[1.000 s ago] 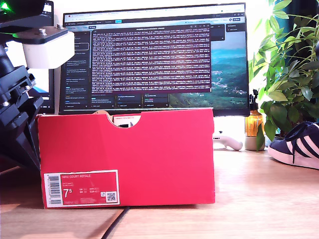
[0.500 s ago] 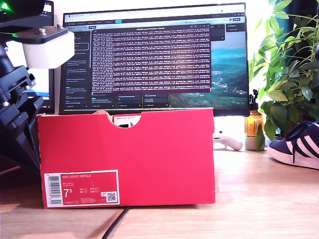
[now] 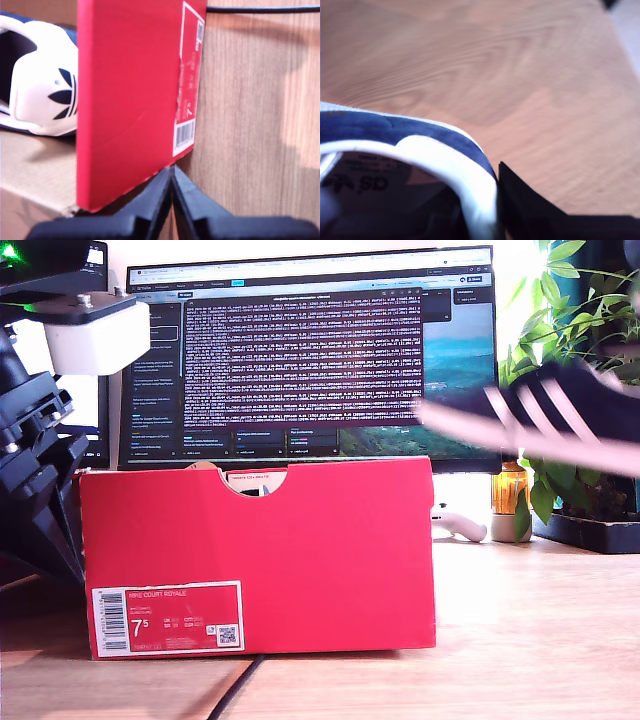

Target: Pack the blue shoes by picking the first shoe and placing it inside the red shoebox, left side, then picking and rotating the second shoe and placing it in the shoebox

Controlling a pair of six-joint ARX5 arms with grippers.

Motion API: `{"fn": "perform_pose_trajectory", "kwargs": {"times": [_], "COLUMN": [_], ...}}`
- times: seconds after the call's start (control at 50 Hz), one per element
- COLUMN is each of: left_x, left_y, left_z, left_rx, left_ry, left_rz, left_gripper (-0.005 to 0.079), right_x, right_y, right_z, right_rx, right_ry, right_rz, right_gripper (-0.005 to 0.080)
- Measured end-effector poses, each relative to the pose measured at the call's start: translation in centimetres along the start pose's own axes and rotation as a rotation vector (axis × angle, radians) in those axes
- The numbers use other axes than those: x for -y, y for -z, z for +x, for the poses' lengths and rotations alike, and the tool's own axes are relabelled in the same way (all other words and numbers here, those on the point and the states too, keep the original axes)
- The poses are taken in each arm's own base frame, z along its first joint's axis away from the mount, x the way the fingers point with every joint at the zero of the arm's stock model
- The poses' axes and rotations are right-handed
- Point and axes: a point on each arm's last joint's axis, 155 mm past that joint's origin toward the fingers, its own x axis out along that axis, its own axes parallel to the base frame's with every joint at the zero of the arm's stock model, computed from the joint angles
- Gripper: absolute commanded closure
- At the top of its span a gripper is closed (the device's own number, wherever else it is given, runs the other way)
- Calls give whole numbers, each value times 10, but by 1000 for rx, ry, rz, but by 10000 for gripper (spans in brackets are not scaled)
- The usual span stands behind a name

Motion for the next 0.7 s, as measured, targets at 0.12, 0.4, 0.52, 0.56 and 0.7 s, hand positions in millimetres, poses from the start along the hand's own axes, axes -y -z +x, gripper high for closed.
{"fn": "perform_pose_trajectory", "kwargs": {"times": [0.12,0.4,0.52,0.56,0.7], "left_x": [0,0,0,0,0], "left_y": [0,0,0,0,0], "left_z": [0,0,0,0,0], "left_rx": [0,0,0,0,0], "left_ry": [0,1,2,2,2], "left_rz": [0,0,0,0,0], "left_gripper": [761,761,761,761,761], "right_x": [-21,-65,-89,-96,-123], "right_y": [-3,-6,-6,-7,-10], "right_z": [-19,-54,-69,-73,-91], "right_rx": [-2,38,85,106,201], "right_ry": [-102,-279,-342,-351,-386], "right_rz": [-65,-293,-426,-485,-680], "right_gripper": [765,765,765,765,765]}}
